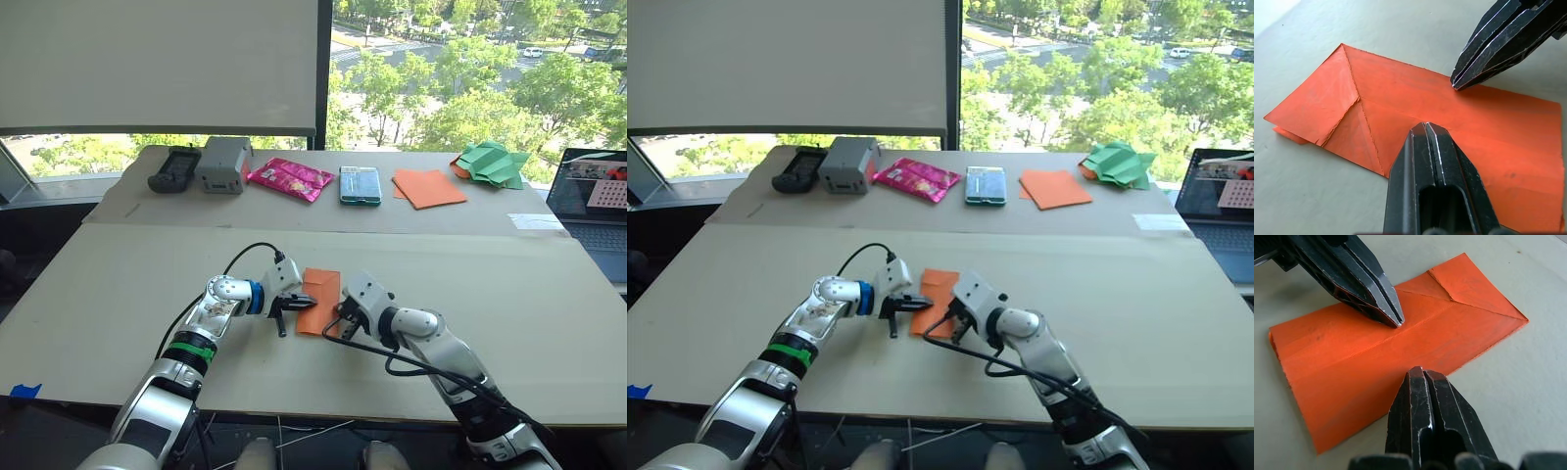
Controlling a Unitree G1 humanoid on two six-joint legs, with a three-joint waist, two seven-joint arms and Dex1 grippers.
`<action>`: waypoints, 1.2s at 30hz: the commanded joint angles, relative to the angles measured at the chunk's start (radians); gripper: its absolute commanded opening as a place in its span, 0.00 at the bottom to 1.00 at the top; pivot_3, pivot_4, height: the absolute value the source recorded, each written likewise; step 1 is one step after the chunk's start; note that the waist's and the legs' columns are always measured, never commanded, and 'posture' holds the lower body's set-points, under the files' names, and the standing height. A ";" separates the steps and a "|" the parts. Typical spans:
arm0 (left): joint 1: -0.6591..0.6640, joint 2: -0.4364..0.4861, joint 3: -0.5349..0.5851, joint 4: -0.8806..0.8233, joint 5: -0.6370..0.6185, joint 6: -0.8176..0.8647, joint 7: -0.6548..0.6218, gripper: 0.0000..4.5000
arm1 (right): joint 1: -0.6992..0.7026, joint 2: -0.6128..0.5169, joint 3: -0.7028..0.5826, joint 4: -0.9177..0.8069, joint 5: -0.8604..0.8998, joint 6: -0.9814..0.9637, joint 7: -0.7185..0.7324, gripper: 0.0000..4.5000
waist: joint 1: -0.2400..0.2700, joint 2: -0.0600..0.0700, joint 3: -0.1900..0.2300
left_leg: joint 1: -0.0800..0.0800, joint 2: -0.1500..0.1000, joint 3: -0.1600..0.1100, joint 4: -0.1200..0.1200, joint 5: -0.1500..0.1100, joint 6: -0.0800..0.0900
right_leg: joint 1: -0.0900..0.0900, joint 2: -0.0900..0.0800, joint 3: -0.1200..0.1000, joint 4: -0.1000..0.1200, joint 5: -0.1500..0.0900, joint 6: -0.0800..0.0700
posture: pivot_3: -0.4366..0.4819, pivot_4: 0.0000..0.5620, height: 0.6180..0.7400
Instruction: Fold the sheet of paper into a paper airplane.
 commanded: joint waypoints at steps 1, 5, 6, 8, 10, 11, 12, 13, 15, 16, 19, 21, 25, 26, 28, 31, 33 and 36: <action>0.013 0.004 -0.033 0.033 0.039 0.026 -0.009 0.00 | 0.054 -0.027 0.083 0.012 -0.003 0.086 0.049 0.00 | 0.000 0.000 0.000 | 0.000 0.000 0.000 0.000 0.000 0.000 | 0.000 0.000 0.000 0.000 0.000 0.000 | 0.48 0.27 0.69; 0.010 0.005 -0.033 0.036 0.039 0.024 -0.010 0.00 | 0.069 -0.046 0.095 -0.014 0.001 0.096 0.056 0.00 | 0.001 -0.001 -0.001 | 0.000 0.000 0.000 0.000 0.000 0.000 | 0.000 0.000 0.000 0.000 -0.001 0.000 | 0.48 0.27 0.69; 0.011 0.006 -0.034 0.033 0.038 0.025 -0.010 0.00 | 0.077 -0.053 0.099 -0.023 0.003 0.097 0.063 0.00 | 0.001 -0.001 -0.001 | 0.000 0.000 0.000 0.000 0.000 0.000 | 0.000 0.000 0.000 0.000 -0.001 0.000 | 0.48 0.27 0.69; 0.012 0.008 -0.034 0.031 0.038 0.026 -0.010 0.00 | 0.090 -0.071 0.114 -0.042 0.002 0.099 0.078 0.00 | 0.001 -0.002 -0.001 | 0.000 0.000 0.000 0.000 0.000 0.000 | 0.000 0.000 0.000 -0.001 -0.001 0.000 | 0.48 0.27 0.69; 0.011 0.008 -0.035 0.034 0.038 0.024 -0.010 0.00 | 0.093 -0.082 0.125 -0.050 0.002 0.102 0.084 0.00 | 0.002 -0.002 -0.001 | 0.000 0.000 0.000 0.000 0.000 0.000 | 0.000 -0.001 0.000 -0.001 -0.001 0.000 | 0.48 0.27 0.69; 0.012 0.009 -0.035 0.033 0.038 0.024 -0.011 0.00 | 0.098 -0.090 0.132 -0.058 0.003 0.106 0.091 0.00 | 0.002 -0.002 -0.001 | 0.000 0.000 0.000 0.000 0.000 0.000 | 0.000 -0.001 0.000 -0.001 -0.001 0.000 | 0.48 0.27 0.69; 0.013 0.009 -0.035 0.032 0.038 0.025 -0.011 0.00 | 0.102 -0.101 0.143 -0.066 0.001 0.107 0.100 0.00 | 0.002 -0.002 -0.001 | 0.000 0.000 0.000 0.000 0.000 0.000 | 0.000 -0.001 0.000 -0.001 -0.001 0.000 | 0.48 0.27 0.69; 0.013 0.009 -0.035 0.033 0.038 0.024 -0.011 0.00 | 0.104 -0.109 0.151 -0.072 0.001 0.108 0.107 0.00 | 0.002 -0.002 -0.001 | 0.000 0.000 0.000 0.000 0.000 -0.001 | 0.000 -0.001 0.000 -0.001 -0.001 0.000 | 0.48 0.27 0.69; 0.013 0.010 -0.035 0.033 0.038 0.024 -0.011 0.00 | 0.112 -0.130 0.167 -0.091 0.006 0.113 0.128 0.00 | 0.003 -0.003 -0.002 | 0.000 0.000 0.000 0.000 -0.001 -0.001 | 0.000 -0.001 -0.001 -0.001 -0.001 0.000 | 0.48 0.27 0.69; 0.012 0.011 -0.036 0.034 0.038 0.024 -0.011 0.00 | 0.114 -0.139 0.175 -0.099 0.007 0.114 0.138 0.00 | 0.003 -0.003 -0.002 | 0.000 0.000 0.000 0.000 -0.001 -0.001 | 0.000 -0.001 -0.001 -0.001 -0.001 0.000 | 0.48 0.27 0.69; 0.013 0.011 -0.036 0.032 0.038 0.025 -0.011 0.00 | 0.115 -0.151 0.184 -0.106 0.011 0.119 0.150 0.00 | 0.004 -0.004 -0.002 | 0.000 0.000 0.000 -0.001 -0.001 -0.002 | 0.000 -0.001 -0.001 -0.002 -0.002 0.001 | 0.48 0.27 0.69; 0.015 0.011 -0.037 0.029 0.038 0.027 -0.011 0.00 | 0.113 -0.161 0.194 -0.112 0.012 0.118 0.163 0.00 | 0.005 -0.005 -0.003 | 0.000 0.000 0.000 -0.001 -0.001 -0.002 | 0.000 -0.001 -0.001 -0.002 -0.002 0.000 | 0.48 0.27 0.69; 0.017 0.014 -0.038 0.029 0.037 0.027 -0.013 0.00 | 0.113 -0.177 0.211 -0.125 0.005 0.098 0.183 0.00 | 0.007 -0.006 -0.003 | 0.000 0.000 0.000 -0.001 -0.001 -0.002 | 0.000 -0.001 -0.001 -0.002 -0.002 0.000 | 0.48 0.27 0.69; 0.018 0.015 -0.039 0.029 0.038 0.026 -0.013 0.00 | 0.113 -0.182 0.217 -0.128 0.002 0.091 0.190 0.00 | 0.008 -0.006 -0.004 | 0.000 0.000 0.000 -0.001 -0.001 -0.002 | 0.000 -0.001 -0.001 -0.002 -0.002 0.000 | 0.48 0.27 0.69; 0.018 0.017 -0.040 0.030 0.038 0.025 -0.013 0.00 | 0.113 -0.187 0.221 -0.133 0.000 0.085 0.196 0.00 | 0.009 -0.007 -0.004 | 0.000 0.000 0.000 -0.001 -0.001 -0.002 | 0.000 -0.001 -0.001 -0.002 -0.003 0.000 | 0.48 0.27 0.69; 0.017 0.018 -0.039 0.031 0.038 0.024 -0.013 0.00 | 0.111 -0.203 0.230 -0.140 -0.004 0.072 0.206 0.00 | 0.010 -0.008 -0.005 | 0.001 0.000 0.000 -0.002 -0.002 -0.002 | 0.000 -0.001 -0.001 -0.002 -0.004 0.000 | 0.48 0.27 0.69; 0.018 0.020 -0.037 0.030 0.037 0.023 -0.013 0.00 | 0.109 -0.206 0.226 -0.144 -0.005 0.066 0.203 0.00 | 0.010 -0.008 -0.005 | 0.001 0.000 0.000 -0.002 -0.002 -0.002 | 0.000 -0.001 -0.001 -0.002 -0.004 0.000 | 0.48 0.27 0.69; 0.025 0.030 -0.018 -0.017 0.014 0.040 -0.018 0.00 | 0.097 -0.181 0.143 -0.160 0.015 0.052 0.158 0.00 | 0.010 -0.008 -0.004 | 0.001 0.000 0.000 -0.002 -0.002 -0.002 | 0.000 -0.001 -0.001 -0.002 -0.004 0.000 | 0.48 0.27 0.69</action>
